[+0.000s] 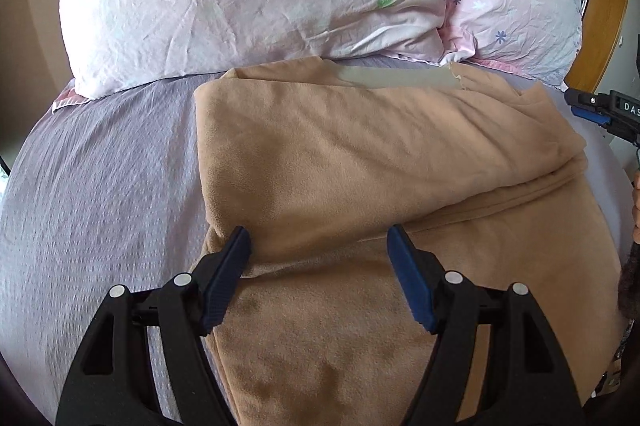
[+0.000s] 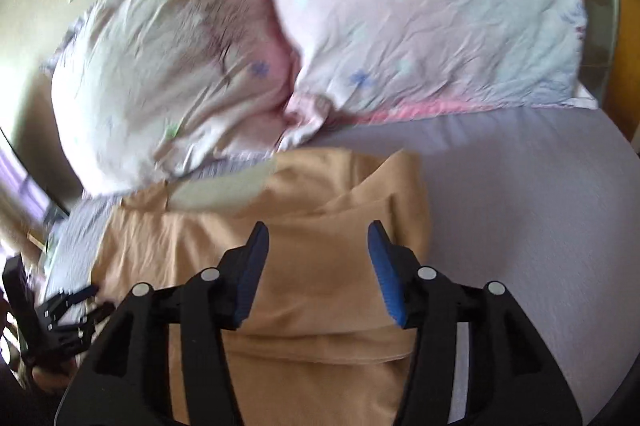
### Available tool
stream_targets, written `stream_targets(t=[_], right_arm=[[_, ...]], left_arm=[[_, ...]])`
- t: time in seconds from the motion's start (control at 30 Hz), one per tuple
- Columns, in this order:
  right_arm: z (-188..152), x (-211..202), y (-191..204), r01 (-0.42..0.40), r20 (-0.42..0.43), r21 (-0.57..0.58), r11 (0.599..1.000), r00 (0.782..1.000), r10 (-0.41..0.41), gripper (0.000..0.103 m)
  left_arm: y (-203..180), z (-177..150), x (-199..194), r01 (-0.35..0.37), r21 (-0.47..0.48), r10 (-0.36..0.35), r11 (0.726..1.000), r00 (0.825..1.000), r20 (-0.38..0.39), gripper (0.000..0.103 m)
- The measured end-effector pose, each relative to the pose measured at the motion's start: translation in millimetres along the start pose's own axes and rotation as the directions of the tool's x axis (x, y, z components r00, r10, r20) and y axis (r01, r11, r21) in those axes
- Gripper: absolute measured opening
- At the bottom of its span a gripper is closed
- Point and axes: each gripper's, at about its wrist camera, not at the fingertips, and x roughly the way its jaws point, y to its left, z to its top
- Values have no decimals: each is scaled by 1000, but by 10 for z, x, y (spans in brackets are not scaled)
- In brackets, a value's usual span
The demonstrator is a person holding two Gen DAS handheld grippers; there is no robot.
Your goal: Fold small clothes
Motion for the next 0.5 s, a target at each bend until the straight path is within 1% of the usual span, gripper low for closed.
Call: stream_targets(t=[0.07, 0.1, 0.13, 0.17, 0.23, 0.27, 0.3, 0.33, 0.37, 0.4, 0.43, 0.47, 0.5], right_arm=[[-69, 232, -46, 32, -97, 31, 999, 995, -29, 56], [-120, 403, -125, 35, -163, 65, 997, 986, -24, 56], [-143, 364, -122, 16, -105, 45, 999, 994, -11, 57], [-151, 361, -134, 10, -129, 30, 999, 992, -6, 57], [-179, 189, -162, -22, -124, 54, 998, 992, 28, 58], [-216, 31, -178, -84, -104, 59, 995, 990, 90, 60], [-224, -78, -214, -145, -84, 49, 988, 985, 148, 65], [-261, -219, -238, -207, -63, 28, 978, 976, 208, 74], [-376, -449, -240, -277, -41, -3, 961, 960, 277, 79], [-492, -644, -214, -332, -20, -38, 942, 943, 332, 86], [-626, -805, -205, -382, -16, -71, 921, 924, 382, 90], [-809, -1026, -220, -441, -23, -114, 890, 897, 441, 93], [-956, -1186, -225, -484, -45, -145, 863, 875, 483, 97]], left_arm=[[-12, -7, 2, -5, 9, 5, 1000, 1000, -1, 74], [-2, -10, -10, 2, 4, -2, 1000, 1000, 2, 74], [22, -16, -38, 17, -9, -17, 1000, 1000, 4, 74], [48, -28, -83, 35, -25, -34, 999, 999, 6, 74], [105, -90, -269, 100, -53, -98, 994, 995, 26, 74], [138, -150, -412, 140, -60, -138, 988, 989, 45, 74], [165, -211, -540, 173, -62, -169, 983, 984, 60, 74], [196, -298, -696, 218, -59, -213, 974, 974, 77, 74], [238, -409, -865, 269, -57, -263, 961, 960, 95, 74], [281, -512, -1005, 319, -56, -312, 946, 944, 105, 74], [329, -633, -1147, 373, -53, -365, 926, 924, 113, 77], [373, -781, -1303, 423, -48, -415, 905, 902, 120, 80], [408, -925, -1432, 463, -42, -455, 886, 882, 124, 82]])
